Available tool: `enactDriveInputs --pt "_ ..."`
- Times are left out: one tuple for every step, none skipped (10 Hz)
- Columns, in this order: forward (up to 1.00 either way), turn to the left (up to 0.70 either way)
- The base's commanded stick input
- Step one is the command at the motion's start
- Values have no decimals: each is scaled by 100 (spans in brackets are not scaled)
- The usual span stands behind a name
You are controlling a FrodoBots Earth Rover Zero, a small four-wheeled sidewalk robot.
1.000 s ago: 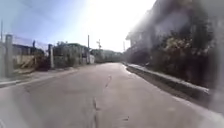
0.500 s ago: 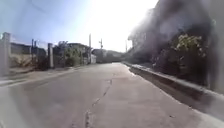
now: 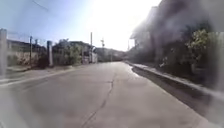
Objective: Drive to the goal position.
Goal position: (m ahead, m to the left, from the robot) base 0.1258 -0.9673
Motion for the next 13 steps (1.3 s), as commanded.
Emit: enactDriveInputs --pt "100 0" --pt "100 0" --pt "100 0" --pt "100 0" --pt "100 0" --pt "100 0" --pt "100 0" --pt "100 0" --pt "100 0" --pt "100 0" --pt "100 0" --pt "100 0" --pt "100 0"
